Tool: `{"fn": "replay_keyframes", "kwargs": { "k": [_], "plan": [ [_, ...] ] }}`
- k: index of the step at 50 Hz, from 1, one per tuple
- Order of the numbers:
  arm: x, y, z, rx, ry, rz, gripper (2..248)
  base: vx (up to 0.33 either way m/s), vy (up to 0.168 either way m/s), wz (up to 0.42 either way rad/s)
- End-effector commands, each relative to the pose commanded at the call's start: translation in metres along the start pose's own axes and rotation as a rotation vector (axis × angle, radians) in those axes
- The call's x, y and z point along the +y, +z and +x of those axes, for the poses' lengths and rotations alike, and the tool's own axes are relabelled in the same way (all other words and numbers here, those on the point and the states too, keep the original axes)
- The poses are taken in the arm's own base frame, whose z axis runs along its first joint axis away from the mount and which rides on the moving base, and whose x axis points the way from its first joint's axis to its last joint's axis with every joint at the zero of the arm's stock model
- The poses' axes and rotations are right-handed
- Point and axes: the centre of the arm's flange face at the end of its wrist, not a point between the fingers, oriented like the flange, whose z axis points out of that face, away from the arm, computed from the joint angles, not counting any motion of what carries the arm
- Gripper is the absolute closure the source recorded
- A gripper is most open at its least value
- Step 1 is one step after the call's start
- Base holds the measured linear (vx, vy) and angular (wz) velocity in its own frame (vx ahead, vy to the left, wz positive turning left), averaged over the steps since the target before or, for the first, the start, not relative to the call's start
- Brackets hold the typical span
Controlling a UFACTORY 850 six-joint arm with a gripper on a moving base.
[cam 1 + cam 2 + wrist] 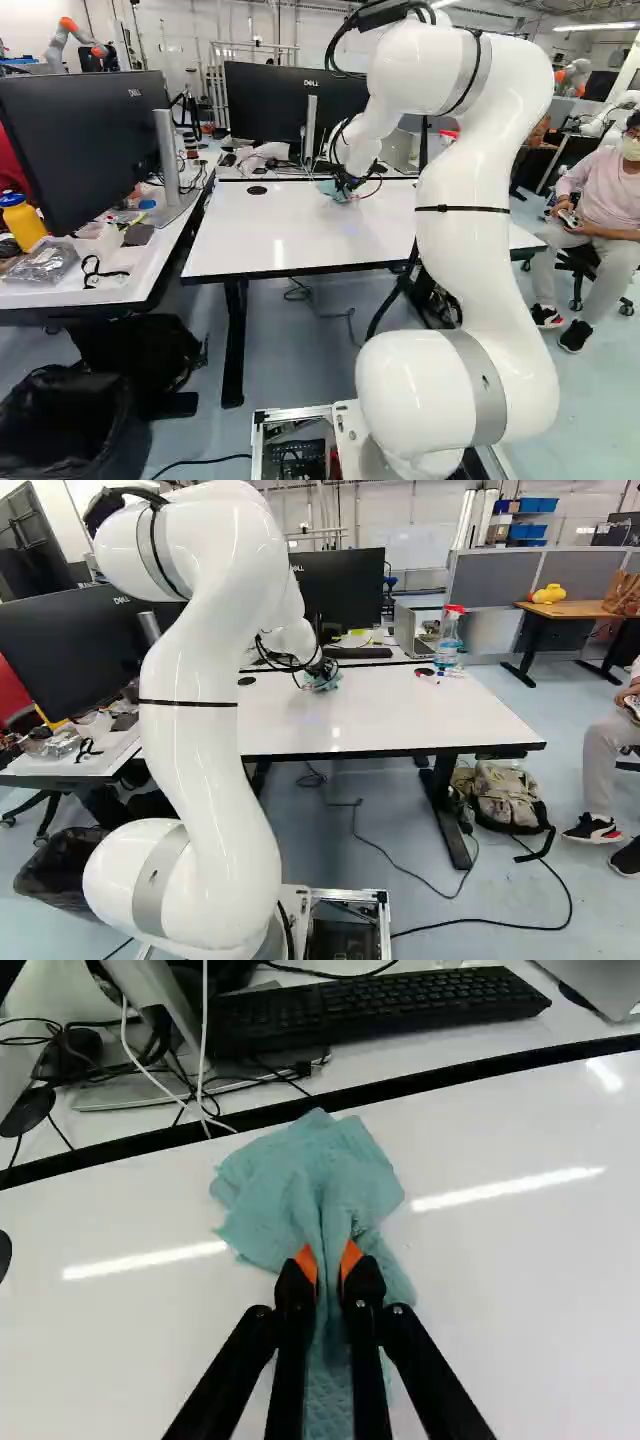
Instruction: Clean the table with the green towel
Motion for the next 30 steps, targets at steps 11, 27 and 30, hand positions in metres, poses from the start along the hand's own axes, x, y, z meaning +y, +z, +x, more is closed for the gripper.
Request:
{"fn": "replay_keyframes", "kwargs": {
  "k": [11, 27, 30],
  "plan": [
    [0.002, 0.001, 0.001, -0.002, 0.003, -0.002, 205, 0.000, 0.000, 0.000],
    [0.017, 0.017, 0.016, 0.018, 0.021, -0.017, 205, 0.000, 0.000, 0.000],
    [0.017, 0.021, 0.019, 0.022, 0.020, -0.017, 205, 0.000, 0.000, 0.000]
  ]
}}
